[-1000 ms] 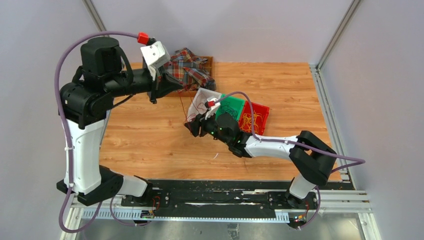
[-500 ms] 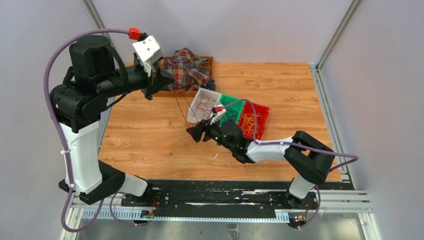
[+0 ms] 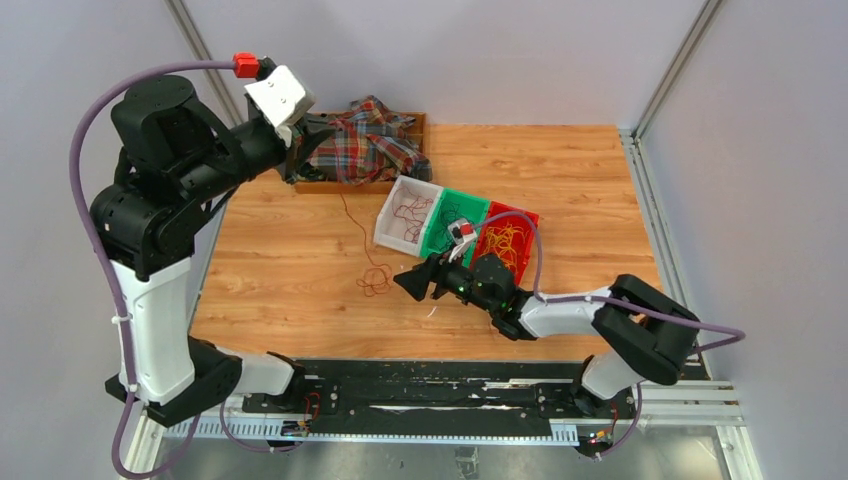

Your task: Untangle the cables

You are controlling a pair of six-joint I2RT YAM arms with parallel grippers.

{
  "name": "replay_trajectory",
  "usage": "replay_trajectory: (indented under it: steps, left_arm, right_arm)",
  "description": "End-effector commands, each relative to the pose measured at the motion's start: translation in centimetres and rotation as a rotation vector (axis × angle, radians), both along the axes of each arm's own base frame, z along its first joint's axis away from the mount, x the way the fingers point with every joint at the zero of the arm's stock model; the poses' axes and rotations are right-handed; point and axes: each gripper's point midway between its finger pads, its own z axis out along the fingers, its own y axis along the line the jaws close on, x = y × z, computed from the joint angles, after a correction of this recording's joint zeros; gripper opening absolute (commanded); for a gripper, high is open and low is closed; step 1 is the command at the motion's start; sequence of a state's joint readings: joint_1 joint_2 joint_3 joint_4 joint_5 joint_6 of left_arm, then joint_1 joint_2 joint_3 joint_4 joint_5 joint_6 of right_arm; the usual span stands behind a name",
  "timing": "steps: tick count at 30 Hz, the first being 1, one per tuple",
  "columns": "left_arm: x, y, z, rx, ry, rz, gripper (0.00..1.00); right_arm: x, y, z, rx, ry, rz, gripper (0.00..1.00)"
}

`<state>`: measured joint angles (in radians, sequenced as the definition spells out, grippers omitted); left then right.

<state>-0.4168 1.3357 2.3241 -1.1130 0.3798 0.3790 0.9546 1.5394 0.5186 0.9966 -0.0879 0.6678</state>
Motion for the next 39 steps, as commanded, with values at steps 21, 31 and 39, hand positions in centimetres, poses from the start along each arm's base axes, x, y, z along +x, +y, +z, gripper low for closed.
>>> replay_trajectory:
  steps: [21,31,39]
  left_arm:
    - [7.7,-1.9,2.9,0.010,-0.175,0.065,0.00]
    - [12.4,-4.1,2.1,0.002,-0.205,0.060,0.00]
    - [15.8,-5.5,-0.6,0.056,-0.215,0.075,0.00]
  right_arm:
    - [3.5,-8.8,9.5,-0.131,-0.233,-0.335,0.73]
    - [4.4,-12.6,9.6,-0.174,-0.233,-0.482,0.73]
    - [4.3,-13.8,8.8,-0.191,-0.229,-0.514,0.73]
